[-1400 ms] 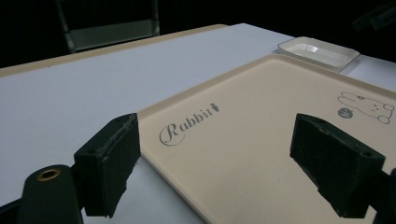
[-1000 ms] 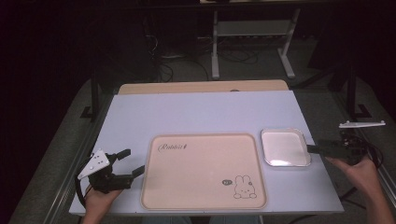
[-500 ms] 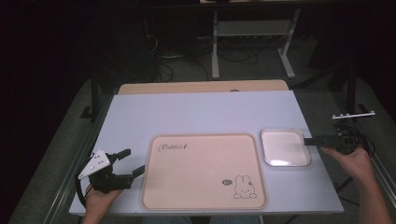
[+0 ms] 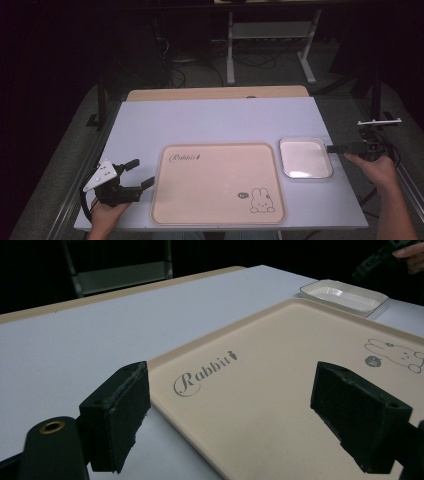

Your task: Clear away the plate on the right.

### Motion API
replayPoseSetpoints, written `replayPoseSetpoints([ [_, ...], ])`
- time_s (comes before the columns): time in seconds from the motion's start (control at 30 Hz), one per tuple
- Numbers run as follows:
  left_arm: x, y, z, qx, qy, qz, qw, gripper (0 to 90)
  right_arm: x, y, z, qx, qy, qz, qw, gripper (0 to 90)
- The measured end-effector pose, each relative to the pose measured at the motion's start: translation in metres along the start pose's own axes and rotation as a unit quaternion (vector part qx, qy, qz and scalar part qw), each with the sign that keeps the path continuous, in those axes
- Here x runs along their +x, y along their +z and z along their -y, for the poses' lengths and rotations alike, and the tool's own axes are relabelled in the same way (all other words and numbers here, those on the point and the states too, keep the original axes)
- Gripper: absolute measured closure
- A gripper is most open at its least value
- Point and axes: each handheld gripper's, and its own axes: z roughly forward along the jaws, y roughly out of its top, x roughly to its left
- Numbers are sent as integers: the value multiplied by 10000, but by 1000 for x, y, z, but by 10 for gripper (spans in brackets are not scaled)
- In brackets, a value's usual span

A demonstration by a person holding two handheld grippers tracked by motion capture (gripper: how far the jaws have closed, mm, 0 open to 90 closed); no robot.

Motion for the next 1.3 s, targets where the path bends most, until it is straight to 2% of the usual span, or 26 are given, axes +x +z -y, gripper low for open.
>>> replayPoseSetpoints([
  [0.4,0,0,0,4,-17,18,10000,158,-6,4,0,85,360,-110,9993,497],
  [0.9,1,0,0,9,-20,23,10000,158,-6,12,-2,375,468,27,9982,602],
  [1.13,1,0,0,12,-19,22,10000,158,-6,15,-3,544,562,115,9969,674],
  [1.3,0,0,1,23,-20,22,10000,158,-7,17,-3,651,614,137,9959,691],
])
